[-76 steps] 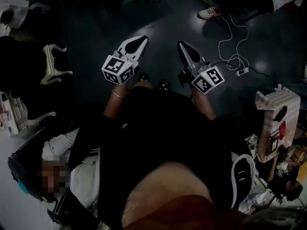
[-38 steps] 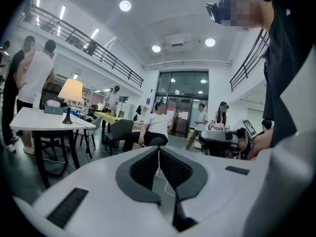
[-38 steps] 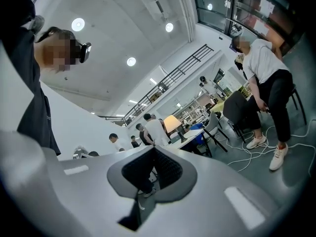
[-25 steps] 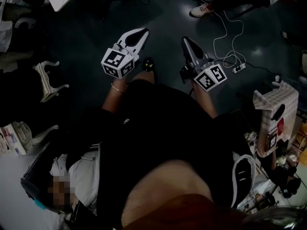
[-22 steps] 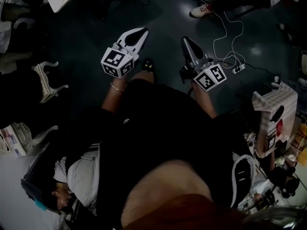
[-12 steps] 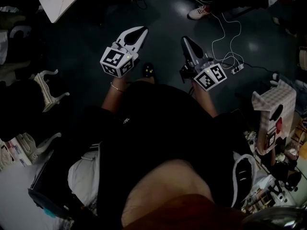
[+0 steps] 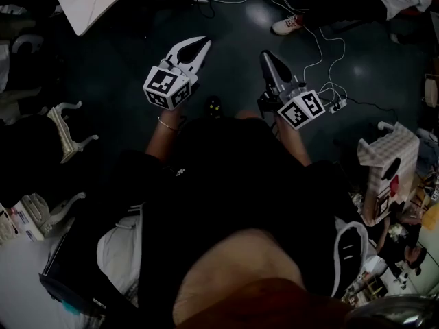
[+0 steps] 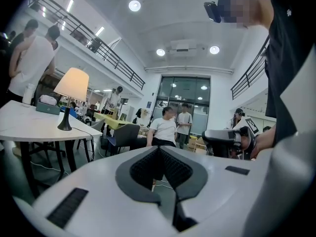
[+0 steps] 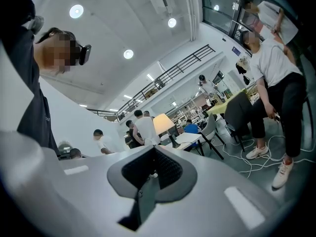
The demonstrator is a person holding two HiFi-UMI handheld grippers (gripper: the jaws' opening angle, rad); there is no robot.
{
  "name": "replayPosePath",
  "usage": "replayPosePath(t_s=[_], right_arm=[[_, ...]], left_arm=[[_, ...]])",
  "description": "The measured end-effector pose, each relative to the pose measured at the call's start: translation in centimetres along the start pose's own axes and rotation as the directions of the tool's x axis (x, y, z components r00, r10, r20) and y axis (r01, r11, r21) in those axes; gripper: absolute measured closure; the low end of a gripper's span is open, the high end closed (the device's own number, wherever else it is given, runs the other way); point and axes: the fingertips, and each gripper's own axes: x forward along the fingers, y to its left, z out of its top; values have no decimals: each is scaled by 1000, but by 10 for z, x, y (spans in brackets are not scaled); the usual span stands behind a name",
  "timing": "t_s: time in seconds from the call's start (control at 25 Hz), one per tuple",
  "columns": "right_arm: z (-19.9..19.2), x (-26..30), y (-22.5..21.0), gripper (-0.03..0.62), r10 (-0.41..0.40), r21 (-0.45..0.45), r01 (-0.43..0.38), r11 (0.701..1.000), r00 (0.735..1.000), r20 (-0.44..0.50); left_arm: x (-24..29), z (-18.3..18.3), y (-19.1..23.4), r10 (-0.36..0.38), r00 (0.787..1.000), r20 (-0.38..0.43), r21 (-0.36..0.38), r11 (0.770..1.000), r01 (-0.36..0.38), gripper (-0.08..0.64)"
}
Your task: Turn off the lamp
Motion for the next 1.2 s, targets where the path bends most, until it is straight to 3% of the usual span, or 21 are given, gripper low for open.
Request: replayPosePath(t_s=[0.36,0.8,1.2], right_arm=[[5,6,-21,592,-1,11,2,1000,1000,-30],[15,62,-50,592,128,29,-126,992,987,-97],[39,92,-104,592,186,43,-183,982,974,-126]], left_arm=[[12,1,10,35,999,8,-21,999,-35,546],[20,3,40,171,985,15,-43,984,-170,546],[74,13,60,233,972,31,-59,971,-231,546]])
